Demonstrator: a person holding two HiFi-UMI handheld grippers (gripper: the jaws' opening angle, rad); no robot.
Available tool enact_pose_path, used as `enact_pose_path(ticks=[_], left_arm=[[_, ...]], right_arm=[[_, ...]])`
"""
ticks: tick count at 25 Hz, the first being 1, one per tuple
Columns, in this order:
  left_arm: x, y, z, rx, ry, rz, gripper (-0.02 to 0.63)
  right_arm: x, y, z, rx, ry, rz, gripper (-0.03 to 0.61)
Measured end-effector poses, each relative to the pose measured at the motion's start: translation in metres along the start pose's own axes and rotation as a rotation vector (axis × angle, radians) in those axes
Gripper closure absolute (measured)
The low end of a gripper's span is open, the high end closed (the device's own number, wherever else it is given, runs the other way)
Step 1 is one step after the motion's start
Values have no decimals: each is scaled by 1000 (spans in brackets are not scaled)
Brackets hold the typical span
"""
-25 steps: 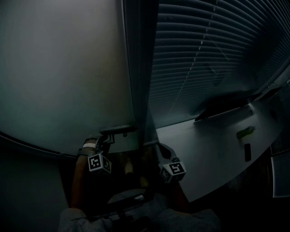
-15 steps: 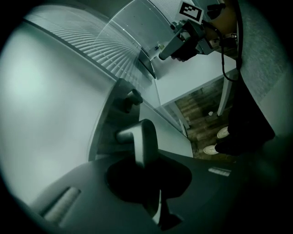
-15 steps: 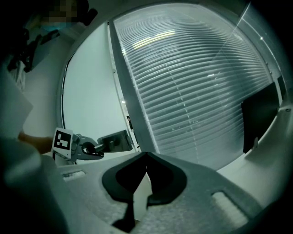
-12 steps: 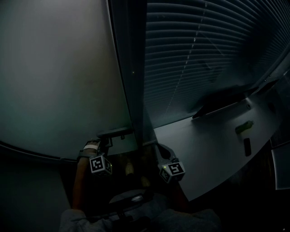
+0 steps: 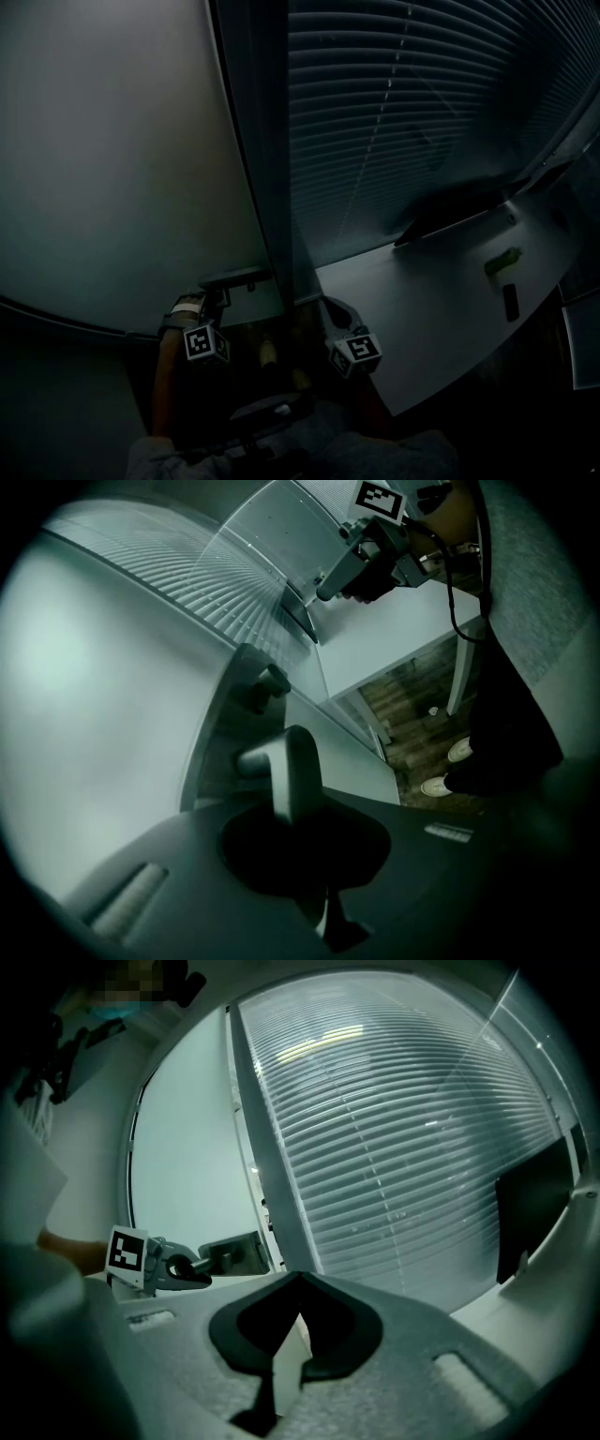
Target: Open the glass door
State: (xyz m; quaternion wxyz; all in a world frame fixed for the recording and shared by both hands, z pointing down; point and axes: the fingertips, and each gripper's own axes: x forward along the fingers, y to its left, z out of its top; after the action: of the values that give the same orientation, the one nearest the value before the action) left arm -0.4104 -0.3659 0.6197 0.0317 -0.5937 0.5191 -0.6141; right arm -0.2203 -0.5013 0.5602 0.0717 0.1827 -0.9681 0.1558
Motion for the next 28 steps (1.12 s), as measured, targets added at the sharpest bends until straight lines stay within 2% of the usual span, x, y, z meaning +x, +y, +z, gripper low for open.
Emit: enact_pose_path(ticks=[12,22,28], left_arm=[[-3,-5,3,18,-18,30,614],[-8,-11,3,36,-29,56,612],[-17,-19,7,42,-47,47,612]], right_arm=[[-21,-8,2,-33,-4,13,577],[-38,1,2,-81,9,57,577],[-46,5,3,-83,0,56,577]])
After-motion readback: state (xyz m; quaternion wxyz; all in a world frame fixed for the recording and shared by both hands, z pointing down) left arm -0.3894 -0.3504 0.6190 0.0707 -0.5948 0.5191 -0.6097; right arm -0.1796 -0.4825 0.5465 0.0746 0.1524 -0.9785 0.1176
